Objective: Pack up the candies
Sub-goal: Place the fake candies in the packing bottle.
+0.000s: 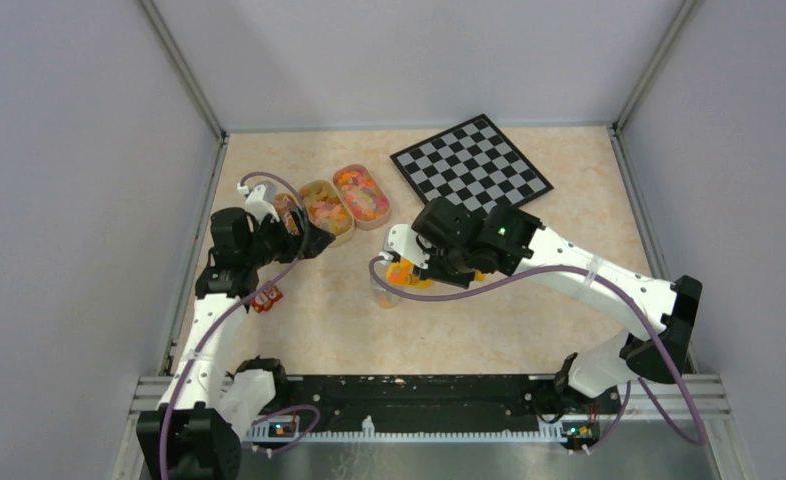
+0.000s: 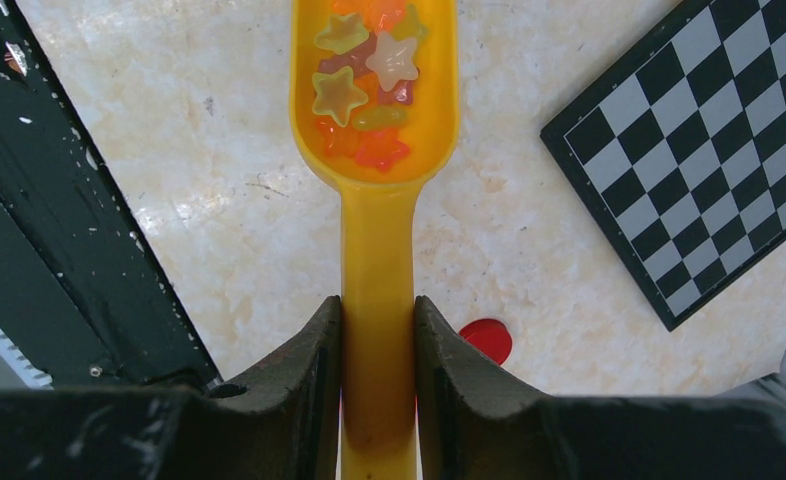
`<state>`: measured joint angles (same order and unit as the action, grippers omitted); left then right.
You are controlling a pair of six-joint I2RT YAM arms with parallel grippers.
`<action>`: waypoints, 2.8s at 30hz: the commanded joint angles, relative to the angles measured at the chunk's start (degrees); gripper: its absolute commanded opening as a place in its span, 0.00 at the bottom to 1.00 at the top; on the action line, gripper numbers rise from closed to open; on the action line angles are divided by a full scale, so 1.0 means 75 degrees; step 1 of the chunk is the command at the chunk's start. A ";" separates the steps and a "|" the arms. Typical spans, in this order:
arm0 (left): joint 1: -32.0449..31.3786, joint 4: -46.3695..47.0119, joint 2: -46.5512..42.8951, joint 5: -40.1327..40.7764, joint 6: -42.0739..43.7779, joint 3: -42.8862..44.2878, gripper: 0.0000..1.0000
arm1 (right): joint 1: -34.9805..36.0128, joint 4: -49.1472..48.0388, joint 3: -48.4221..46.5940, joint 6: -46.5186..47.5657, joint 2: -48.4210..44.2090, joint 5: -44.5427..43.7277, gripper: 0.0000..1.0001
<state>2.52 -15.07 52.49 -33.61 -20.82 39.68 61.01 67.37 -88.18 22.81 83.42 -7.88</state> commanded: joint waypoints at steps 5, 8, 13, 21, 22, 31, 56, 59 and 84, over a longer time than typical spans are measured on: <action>-0.0032 0.0188 -0.0155 -0.0130 0.0116 -0.0047 0.99 | 0.0173 0.0000 -0.0614 -0.0038 0.0072 -0.0203 0.00; -0.0032 0.0182 -0.0167 -0.0130 0.0113 -0.0052 0.99 | 0.0184 0.0034 -0.0676 -0.0048 0.0085 -0.0203 0.00; -0.0032 0.0187 -0.0174 -0.0125 0.0116 -0.0047 0.99 | 0.0198 0.0027 -0.0514 -0.0032 0.0110 -0.0250 0.00; -0.0032 0.0171 -0.0212 -0.0113 0.0127 -0.0064 0.99 | 0.0257 0.0060 -0.0557 -0.0030 0.0168 -0.0260 0.00; -0.0032 0.0171 -0.0213 -0.0103 0.0127 -0.0063 0.99 | 0.0256 0.0069 -0.0566 -0.0032 0.0168 -0.0260 0.00; -0.0032 0.0172 -0.0225 -0.0113 0.0127 -0.0051 0.99 | 0.0276 0.0132 -0.0606 -0.0033 0.0237 -0.0228 0.00; -0.0032 0.0159 -0.0236 -0.0101 0.0127 -0.0047 0.99 | 0.0373 0.0275 -0.0807 -0.0043 0.0301 -0.0379 0.00; -0.0032 0.0158 -0.0231 -0.0102 0.0127 -0.0049 0.99 | 0.0373 0.0274 -0.0817 -0.0050 0.0307 -0.0379 0.00; -0.0032 0.0185 -0.0199 -0.0142 0.0117 -0.0033 0.99 | 0.0420 0.0382 -0.1042 -0.0010 0.0313 -0.0542 0.00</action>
<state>2.52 -15.07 52.21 -33.61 -20.82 39.68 63.22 70.41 -93.17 22.85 86.32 -10.92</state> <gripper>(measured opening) 0.987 0.266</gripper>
